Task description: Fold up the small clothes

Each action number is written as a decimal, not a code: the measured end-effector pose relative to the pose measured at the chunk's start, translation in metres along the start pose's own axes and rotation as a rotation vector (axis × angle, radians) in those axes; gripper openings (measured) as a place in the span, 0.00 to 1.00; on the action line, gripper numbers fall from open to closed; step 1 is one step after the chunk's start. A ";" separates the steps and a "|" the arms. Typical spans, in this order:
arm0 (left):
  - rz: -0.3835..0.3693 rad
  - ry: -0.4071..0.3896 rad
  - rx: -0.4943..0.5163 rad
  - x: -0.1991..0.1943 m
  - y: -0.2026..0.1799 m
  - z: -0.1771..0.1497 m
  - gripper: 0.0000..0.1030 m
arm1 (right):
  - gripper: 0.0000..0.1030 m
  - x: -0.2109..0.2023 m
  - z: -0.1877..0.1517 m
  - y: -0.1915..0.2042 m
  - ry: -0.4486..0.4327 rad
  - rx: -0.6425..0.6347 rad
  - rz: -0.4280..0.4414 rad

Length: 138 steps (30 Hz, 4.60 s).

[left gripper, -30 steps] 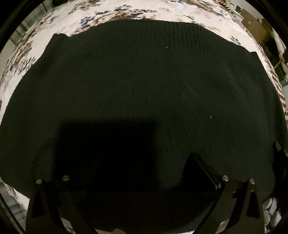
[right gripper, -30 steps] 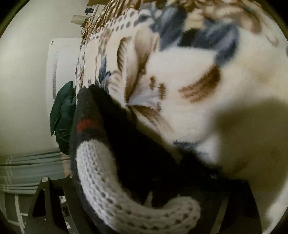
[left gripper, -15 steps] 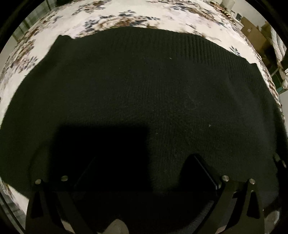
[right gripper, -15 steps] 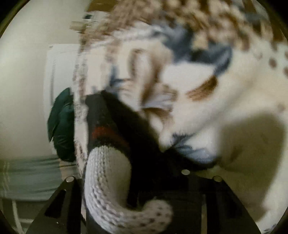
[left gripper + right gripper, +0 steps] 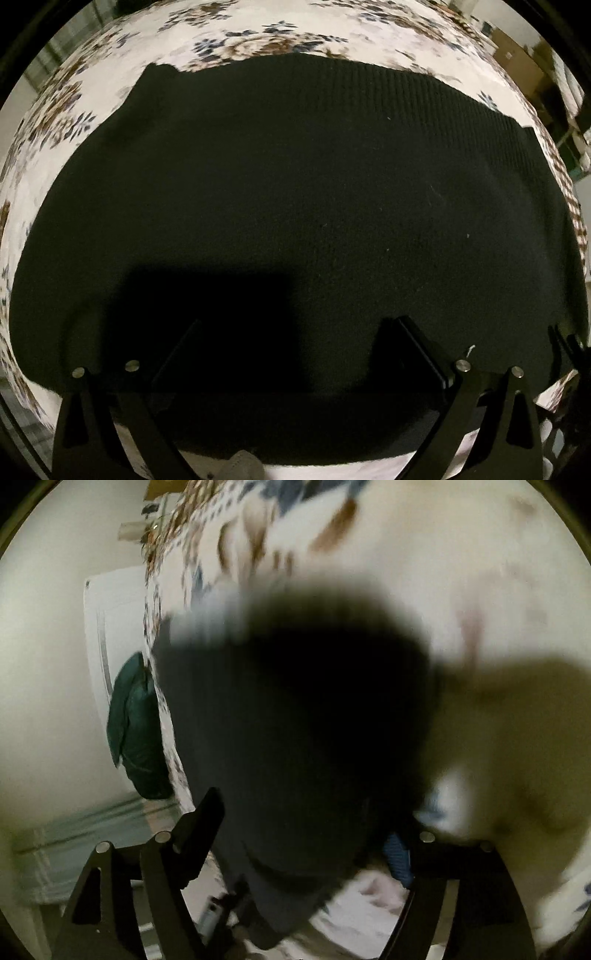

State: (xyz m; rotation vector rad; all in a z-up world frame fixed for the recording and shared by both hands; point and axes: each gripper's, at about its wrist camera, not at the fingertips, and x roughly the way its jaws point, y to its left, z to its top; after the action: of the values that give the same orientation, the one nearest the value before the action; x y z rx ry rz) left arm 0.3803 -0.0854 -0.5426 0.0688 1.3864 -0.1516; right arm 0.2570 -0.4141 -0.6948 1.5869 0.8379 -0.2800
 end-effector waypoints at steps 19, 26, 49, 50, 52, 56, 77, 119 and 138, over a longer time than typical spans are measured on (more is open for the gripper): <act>-0.099 -0.031 -0.008 -0.015 0.033 0.012 1.00 | 0.35 0.003 0.006 0.104 -0.342 -0.182 -0.126; -0.100 -0.132 -0.181 -0.067 0.108 0.027 1.00 | 0.33 0.011 -0.074 0.224 -0.375 -0.652 -0.247; 0.099 -0.158 -0.544 -0.107 0.323 -0.073 1.00 | 0.33 0.258 -0.436 0.179 -0.023 -1.949 -0.601; 0.094 -0.160 -0.538 -0.108 0.322 -0.071 1.00 | 0.34 0.257 -0.437 0.179 -0.017 -1.947 -0.609; 0.090 -0.166 -0.522 -0.111 0.318 -0.066 1.00 | 0.39 0.256 -0.437 0.184 -0.008 -1.941 -0.638; 0.100 -0.180 -0.483 -0.121 0.311 -0.059 1.00 | 0.58 0.249 -0.432 0.201 0.042 -1.865 -0.651; -0.021 -0.185 -0.179 -0.130 0.193 0.010 1.00 | 0.97 0.093 -0.256 0.251 0.002 -1.245 -0.711; -0.390 -0.165 -0.900 -0.040 0.158 -0.093 1.00 | 1.00 0.132 -0.085 0.182 0.415 -0.720 -0.374; -0.392 -0.456 -1.106 -0.015 0.161 -0.098 0.79 | 1.00 0.293 -0.030 0.214 0.709 -0.590 -0.023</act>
State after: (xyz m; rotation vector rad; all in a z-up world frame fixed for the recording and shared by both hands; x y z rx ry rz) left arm 0.3063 0.0885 -0.5524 -1.0949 0.8595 0.2753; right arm 0.5943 -0.2783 -0.7061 1.1011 1.3294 0.5142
